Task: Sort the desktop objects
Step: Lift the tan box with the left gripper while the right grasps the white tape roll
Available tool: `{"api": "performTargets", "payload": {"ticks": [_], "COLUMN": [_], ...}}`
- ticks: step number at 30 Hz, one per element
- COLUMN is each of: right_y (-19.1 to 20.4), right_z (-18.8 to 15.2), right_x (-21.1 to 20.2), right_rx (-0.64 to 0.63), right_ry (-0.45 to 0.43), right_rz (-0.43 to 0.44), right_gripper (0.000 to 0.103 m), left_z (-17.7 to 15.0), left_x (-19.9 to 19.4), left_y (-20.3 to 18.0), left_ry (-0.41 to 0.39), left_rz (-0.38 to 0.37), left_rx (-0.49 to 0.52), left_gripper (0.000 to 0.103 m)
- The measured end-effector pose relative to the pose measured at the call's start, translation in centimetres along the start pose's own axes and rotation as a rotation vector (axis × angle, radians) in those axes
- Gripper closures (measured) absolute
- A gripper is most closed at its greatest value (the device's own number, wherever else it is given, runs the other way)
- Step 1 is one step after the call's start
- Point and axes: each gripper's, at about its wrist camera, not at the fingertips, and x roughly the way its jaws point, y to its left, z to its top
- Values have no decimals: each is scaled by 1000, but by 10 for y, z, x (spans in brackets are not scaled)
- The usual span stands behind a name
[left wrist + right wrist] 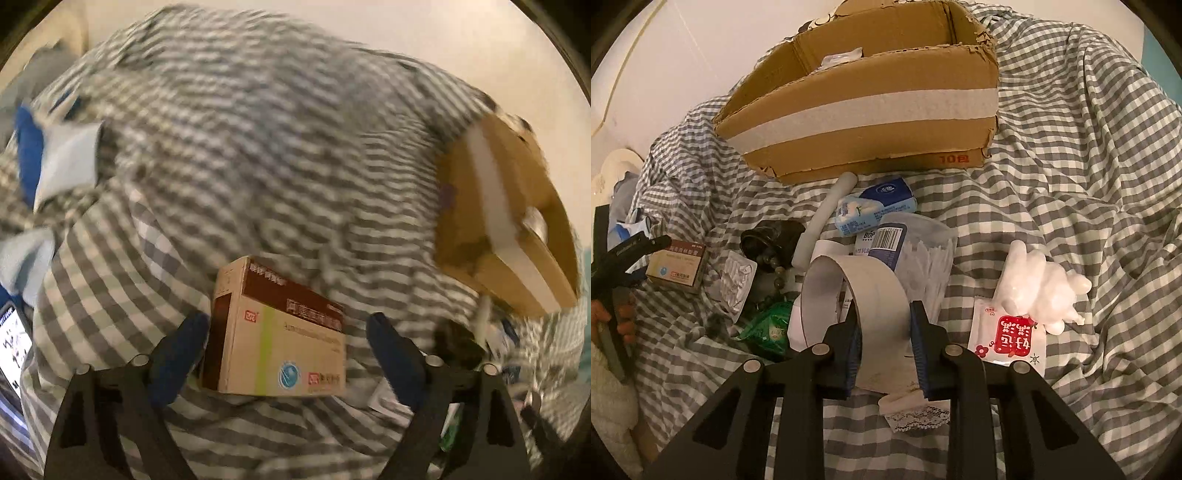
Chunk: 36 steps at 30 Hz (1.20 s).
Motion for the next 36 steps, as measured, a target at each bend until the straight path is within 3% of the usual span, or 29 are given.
{"api": "performTargets", "payload": {"ticks": [3, 5, 6, 8, 10, 13, 15, 19, 21, 24, 26, 29, 31, 36], "right_y": [0, 0, 0, -1, 0, 1, 1, 1, 1, 2, 3, 6, 8, 9], "right_z": [1, 1, 1, 1, 1, 0, 0, -1, -1, -1, -1, -1, -1, -1], "right_x": [0, 0, 0, 0, 1, 1, 1, 2, 1, 1, 0, -1, -1, -1], "right_rx": [-2, -1, -2, -4, -6, -4, -4, -3, -3, -8, -14, -27, -35, -48], "right_ry": [1, 1, 1, 1, 2, 2, 2, 3, 2, -1, -4, -14, -20, -22], "right_rz": [-2, -2, -3, -4, -5, -5, -5, -5, -6, -7, -8, -12, -16, -18], "right_gripper": [78, 78, 78, 78, 77, 76, 76, 76, 76, 76, 76, 76, 77, 77], "left_z": [-5, -6, -6, -2, 2, 1, 1, 0, -2, -3, -1, -4, -7, -22], "left_x": [-10, -11, -13, -11, -3, 21, 31, 38, 34, 14, -4, -21, -15, 13], "left_y": [-24, -29, -30, -29, -23, -1, 10, 7, -2, -13, -21, -39, -55, -75], "left_ry": [-60, -80, -88, -98, -65, 0, 42, 63, 49, -24, -81, -149, -126, -62], "left_rz": [49, 42, 1, -29, 29, 97, 84, 93, 111, 117, 72, -29, -57, -18], "left_rx": [105, 128, 129, 116, 86, -14, -73, -58, -10, 60, 88, 142, 201, 262], "left_gripper": [34, 37, 37, 32, 18, 18, 15, 13, 35, 54, 66, 71, 71, 73]}}
